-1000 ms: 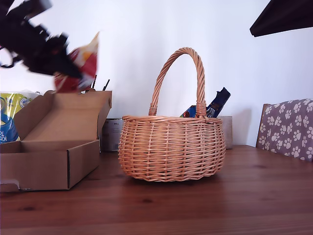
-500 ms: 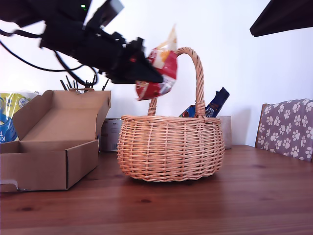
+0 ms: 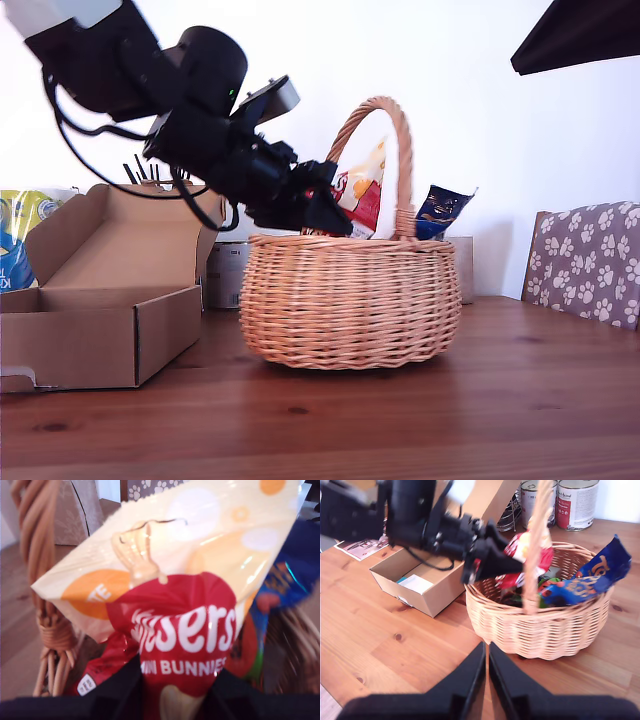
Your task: Move the bags of Easter eggs from the cardboard box on the left into the woven basket on the right side.
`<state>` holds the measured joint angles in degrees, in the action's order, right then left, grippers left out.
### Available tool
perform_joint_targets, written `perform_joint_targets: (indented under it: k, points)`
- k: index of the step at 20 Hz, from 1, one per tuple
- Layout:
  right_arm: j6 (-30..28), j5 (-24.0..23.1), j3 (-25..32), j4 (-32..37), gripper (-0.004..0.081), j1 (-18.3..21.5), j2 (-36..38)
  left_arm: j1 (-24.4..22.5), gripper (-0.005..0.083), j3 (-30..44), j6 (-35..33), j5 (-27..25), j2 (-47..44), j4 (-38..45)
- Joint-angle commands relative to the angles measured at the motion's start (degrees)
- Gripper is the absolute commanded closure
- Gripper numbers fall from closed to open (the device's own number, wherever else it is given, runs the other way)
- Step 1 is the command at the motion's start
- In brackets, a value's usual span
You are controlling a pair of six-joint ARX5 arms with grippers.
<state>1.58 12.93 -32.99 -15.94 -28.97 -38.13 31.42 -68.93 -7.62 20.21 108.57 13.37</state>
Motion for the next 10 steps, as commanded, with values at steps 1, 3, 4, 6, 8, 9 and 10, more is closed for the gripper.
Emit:
perform_joint_targets:
  k: [1, 3, 4, 6, 8, 9, 10]
  points:
    - [-0.1, 0.0, -0.1, 0.3, 0.0782, -0.3, 0.0, 0.2, 0.0641, -1.4, 0.1, -0.4, 2.6, -3.6]
    - [-0.1, 0.0, -0.1, 0.3, 0.0782, -0.3, 0.0, 0.3, 0.0641, -2.8, 0.1, -0.4, 2.9, -6.2]
    - [-0.1, 0.0, -0.1, 0.4, 0.0782, -0.3, 0.0, 0.2, 0.0641, -3.1, 0.1, -0.6, 2.9, -6.8]
    - [-0.1, 0.0, -0.1, 0.5, 0.0782, -0.3, 0.0, 0.2, 0.0640, -4.3, 0.2, -0.9, 2.9, -9.7]
    - [-0.1, 0.0, -0.1, 0.5, 0.0782, -0.3, 0.0, 0.3, 0.0529, -5.5, 0.1, -1.2, 2.9, -13.4]
    - [-0.1, 0.0, -0.1, 0.5, 0.0782, -0.3, 0.0, 0.3, 0.0360, -5.9, 0.2, -1.2, 2.9, -14.9]
    - [-0.1, 0.0, -0.1, 0.5, 0.0782, -0.3, 0.0, 0.4, 0.0179, -6.8, 0.1, -1.2, 2.9, -17.3]
